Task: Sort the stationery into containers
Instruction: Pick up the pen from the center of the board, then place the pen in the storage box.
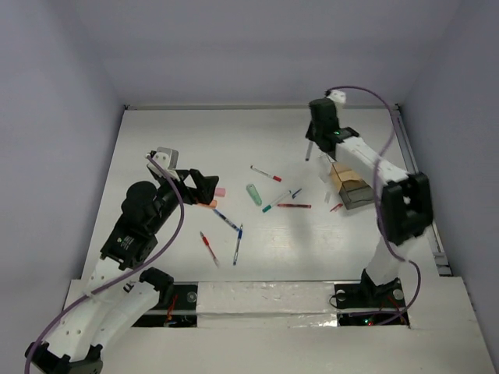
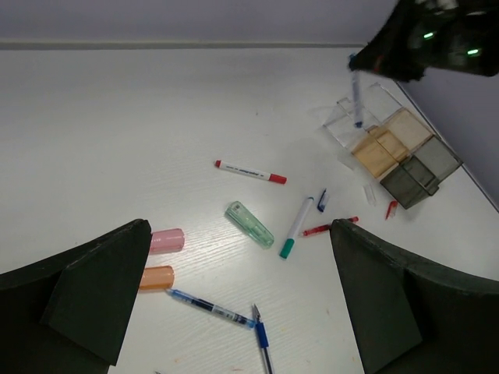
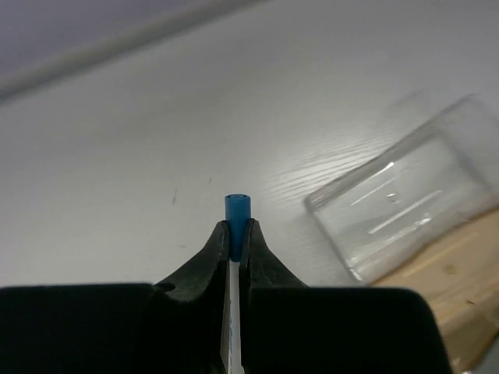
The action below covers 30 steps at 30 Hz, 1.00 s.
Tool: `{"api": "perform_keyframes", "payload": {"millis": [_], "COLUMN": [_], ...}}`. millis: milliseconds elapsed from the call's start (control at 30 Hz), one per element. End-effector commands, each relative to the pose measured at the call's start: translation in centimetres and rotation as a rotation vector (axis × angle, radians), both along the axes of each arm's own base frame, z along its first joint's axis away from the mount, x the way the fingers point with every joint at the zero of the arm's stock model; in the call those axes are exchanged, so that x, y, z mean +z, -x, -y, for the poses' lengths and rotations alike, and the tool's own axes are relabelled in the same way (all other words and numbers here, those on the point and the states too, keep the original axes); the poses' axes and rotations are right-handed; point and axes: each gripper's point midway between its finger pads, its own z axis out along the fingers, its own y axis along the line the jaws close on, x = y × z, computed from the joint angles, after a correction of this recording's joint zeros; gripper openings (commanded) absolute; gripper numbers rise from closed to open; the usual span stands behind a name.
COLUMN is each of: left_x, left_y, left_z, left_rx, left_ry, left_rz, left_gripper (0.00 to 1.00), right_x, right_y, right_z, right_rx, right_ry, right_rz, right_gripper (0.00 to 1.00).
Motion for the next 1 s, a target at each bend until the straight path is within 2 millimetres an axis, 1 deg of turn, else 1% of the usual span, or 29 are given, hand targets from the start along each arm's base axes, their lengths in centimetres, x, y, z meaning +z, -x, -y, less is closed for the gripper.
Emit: {"api": "perform_keyframes", "payload": {"millis": [0,33,67,100,133,167,200,267,300,333,400,433,467,533,567,600,667,700,767,800,867,933,967], "left_x": [1.8,1.9,2.0,2.0,2.1,2.1,2.2,2.2,2.4,2.4,2.4,2.4,2.3,2.2,2.1,2.0,1.8,1.7,1.5,1.3,1.1,1.0,0.9], "left_y": [0.8,1.1,1.3,1.5,1.7,2.1,2.1,2.7,2.7,2.7,2.9,2.9,2.8,2.8,2.7,2.6,2.5,2.6,2.4,2.4,2.2,2.1,2.1], "left_z": [0.8,1.2,1.4,1.5,1.7,2.1,2.1,2.7,2.7,2.7,2.9,2.8,2.9,2.9,2.9,3.0,3.0,3.3,3.3,3.4,3.5,3.5,3.5], "left_rx": [-0.043,-0.062,-0.070,-0.079,-0.089,-0.107,-0.107,-0.136,-0.136,-0.136,-0.146,-0.144,-0.144,-0.144,-0.143,-0.143,-0.141,-0.150,-0.149,-0.148,-0.148,-0.146,-0.146], "left_ry": [0.030,0.034,0.035,0.036,0.037,0.039,0.040,0.043,0.043,0.045,0.042,0.042,0.041,0.039,0.035,0.034,0.030,0.029,0.022,0.019,0.014,0.011,0.009], "left_rz": [0.063,0.065,0.070,0.071,0.073,0.074,0.077,0.079,0.083,0.083,0.083,0.083,0.082,0.078,0.075,0.072,0.066,0.063,0.056,0.051,0.043,0.041,0.037], "left_gripper": [0.99,0.99,0.99,0.99,0.99,0.99,0.99,0.99,0.99,0.99,0.99,0.99,0.99,0.99,0.99,0.99,0.99,0.99,0.99,0.99,0.99,0.99,0.99], "right_x": [8.1,5.2,7.0,6.8,5.4,5.8,6.7,5.6,5.4,5.1,3.9,3.2,2.9,3.3,2.6,3.4,2.7,2.7,2.4,1.4,0.8,-0.6,-1.0], "right_y": [2.4,4.3,5.9,6.8,8.1,9.0,10.0,11.5,11.9,12.2,12.3,12.0,11.7,10.6,10.0,9.3,8.8,8.6,8.1,7.8,7.2,6.8,6.8], "right_z": [6.3,7.9,9.6,11.4,12.6,14.1,15.5,17.4,18.0,19.2,19.9,20.4,20.3,20.4,20.4,20.4,20.5,20.9,20.8,20.9,20.7,20.6,20.5], "right_rx": [-0.217,-0.257,-0.323,-0.376,-0.416,-0.486,-0.531,-0.607,-0.627,-0.655,-0.675,-0.687,-0.685,-0.692,-0.700,-0.708,-0.731,-0.744,-0.755,-0.760,-0.768,-0.774,-0.774], "right_ry": [-0.141,-0.136,-0.178,-0.179,-0.165,-0.148,-0.149,-0.122,-0.114,-0.108,-0.112,-0.102,-0.105,-0.113,-0.109,-0.120,-0.122,-0.125,-0.139,-0.132,-0.139,-0.137,-0.144], "right_rz": [0.267,0.229,0.285,0.297,0.284,0.314,0.350,0.342,0.344,0.346,0.319,0.309,0.301,0.309,0.295,0.314,0.303,0.308,0.316,0.299,0.289,0.258,0.251], "right_gripper": [0.00,0.00,0.00,0.00,0.00,0.00,0.00,0.00,0.00,0.00,0.00,0.00,0.00,0.00,0.00,0.00,0.00,0.00,0.00,0.00,0.00,0.00,0.00]}}
